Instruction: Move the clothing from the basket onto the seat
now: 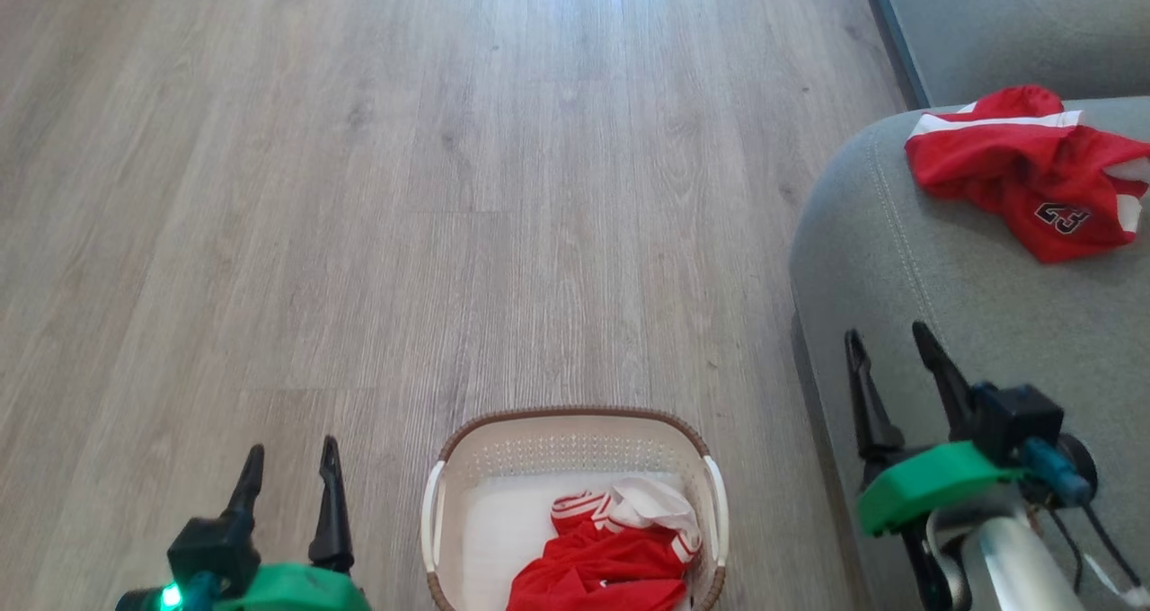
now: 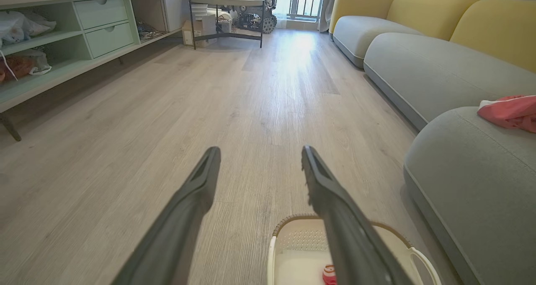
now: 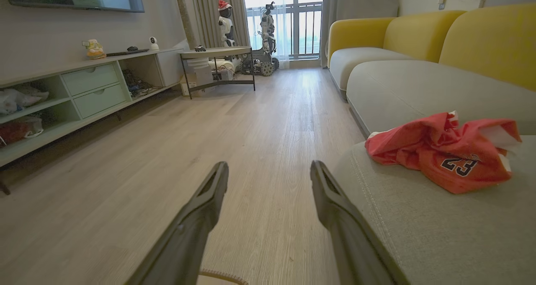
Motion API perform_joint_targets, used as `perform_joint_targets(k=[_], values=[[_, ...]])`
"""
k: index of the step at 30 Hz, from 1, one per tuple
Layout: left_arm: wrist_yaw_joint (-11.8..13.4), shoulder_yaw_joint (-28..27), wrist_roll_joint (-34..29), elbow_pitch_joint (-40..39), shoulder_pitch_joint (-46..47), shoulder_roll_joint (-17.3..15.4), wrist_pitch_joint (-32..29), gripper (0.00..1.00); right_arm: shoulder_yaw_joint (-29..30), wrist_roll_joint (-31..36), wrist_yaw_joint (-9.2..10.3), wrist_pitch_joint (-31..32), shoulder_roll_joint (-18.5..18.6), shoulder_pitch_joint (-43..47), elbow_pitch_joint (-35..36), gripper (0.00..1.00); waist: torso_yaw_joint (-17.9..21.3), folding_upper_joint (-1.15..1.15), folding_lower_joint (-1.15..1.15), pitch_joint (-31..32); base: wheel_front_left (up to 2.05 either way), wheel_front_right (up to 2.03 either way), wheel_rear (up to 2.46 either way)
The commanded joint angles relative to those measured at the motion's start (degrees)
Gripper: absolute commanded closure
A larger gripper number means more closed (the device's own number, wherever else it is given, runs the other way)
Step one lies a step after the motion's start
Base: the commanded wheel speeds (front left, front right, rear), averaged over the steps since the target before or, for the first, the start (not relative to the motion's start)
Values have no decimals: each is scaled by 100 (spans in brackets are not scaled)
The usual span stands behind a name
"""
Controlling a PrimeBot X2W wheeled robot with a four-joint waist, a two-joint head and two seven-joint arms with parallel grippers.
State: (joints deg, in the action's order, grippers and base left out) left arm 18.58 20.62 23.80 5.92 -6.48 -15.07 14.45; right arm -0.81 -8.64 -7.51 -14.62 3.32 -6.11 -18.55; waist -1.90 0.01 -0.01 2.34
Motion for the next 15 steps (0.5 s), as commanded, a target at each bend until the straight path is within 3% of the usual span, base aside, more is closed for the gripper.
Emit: perform_joint_targets(k=[1,15], values=[[-48,-295,-72,-201,179,-18,54,0,-165,-17,2,-38,-44,-92,265,0,-23,-1,1,23,0,0,0],[-268,-590,-269,-120,21,177,54,0,-229,-106,2,-38,-44,289,500,0,-67,-1,1,77,0,0,0]])
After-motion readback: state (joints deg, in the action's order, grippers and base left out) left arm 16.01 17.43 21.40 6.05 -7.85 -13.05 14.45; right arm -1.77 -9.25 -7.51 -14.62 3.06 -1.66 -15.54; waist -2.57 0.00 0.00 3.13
